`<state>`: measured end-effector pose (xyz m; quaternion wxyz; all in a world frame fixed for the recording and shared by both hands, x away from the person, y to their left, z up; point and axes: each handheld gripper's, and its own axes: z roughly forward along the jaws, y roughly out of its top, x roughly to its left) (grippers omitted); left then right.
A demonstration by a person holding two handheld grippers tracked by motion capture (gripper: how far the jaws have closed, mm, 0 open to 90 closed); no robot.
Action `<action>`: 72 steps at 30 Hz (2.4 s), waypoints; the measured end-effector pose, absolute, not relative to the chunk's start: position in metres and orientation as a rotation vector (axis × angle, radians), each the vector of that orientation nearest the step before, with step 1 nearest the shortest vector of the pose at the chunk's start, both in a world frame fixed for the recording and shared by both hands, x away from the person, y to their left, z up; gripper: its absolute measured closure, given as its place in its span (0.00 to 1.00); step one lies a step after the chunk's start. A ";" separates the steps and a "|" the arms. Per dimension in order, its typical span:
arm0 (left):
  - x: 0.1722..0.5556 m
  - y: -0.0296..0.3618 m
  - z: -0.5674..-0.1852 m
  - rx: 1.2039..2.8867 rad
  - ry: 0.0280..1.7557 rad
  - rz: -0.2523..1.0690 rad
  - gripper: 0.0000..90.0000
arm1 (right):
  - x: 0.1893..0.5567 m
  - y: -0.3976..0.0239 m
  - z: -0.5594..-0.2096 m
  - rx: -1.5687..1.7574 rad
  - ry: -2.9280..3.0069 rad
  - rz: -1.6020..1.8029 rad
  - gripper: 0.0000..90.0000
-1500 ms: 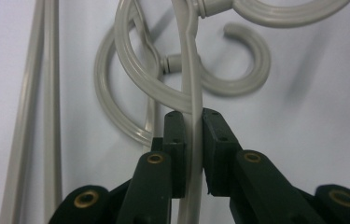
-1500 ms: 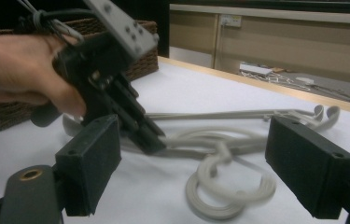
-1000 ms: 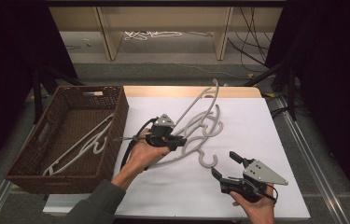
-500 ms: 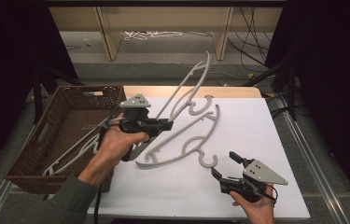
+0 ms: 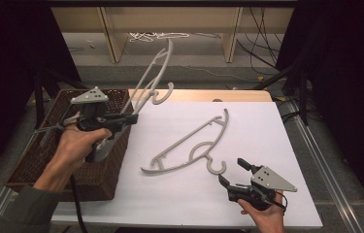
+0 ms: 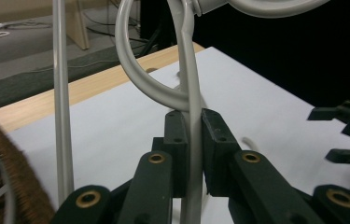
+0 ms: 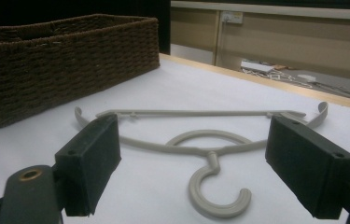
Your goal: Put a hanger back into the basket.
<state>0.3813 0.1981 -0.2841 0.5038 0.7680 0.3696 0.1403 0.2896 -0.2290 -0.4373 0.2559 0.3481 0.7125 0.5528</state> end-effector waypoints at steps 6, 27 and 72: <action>0.379 0.237 -0.298 1.827 0.972 0.365 0.91 | 0.290 -0.229 -0.438 0.950 1.935 1.505 0.21; 0.370 0.325 -0.348 1.931 1.006 0.488 0.91 | 0.291 -0.228 -0.439 0.957 1.958 1.498 0.21; 0.381 0.357 -0.385 2.412 0.923 0.354 0.90 | 0.293 -0.227 -0.441 0.961 1.958 1.493 0.21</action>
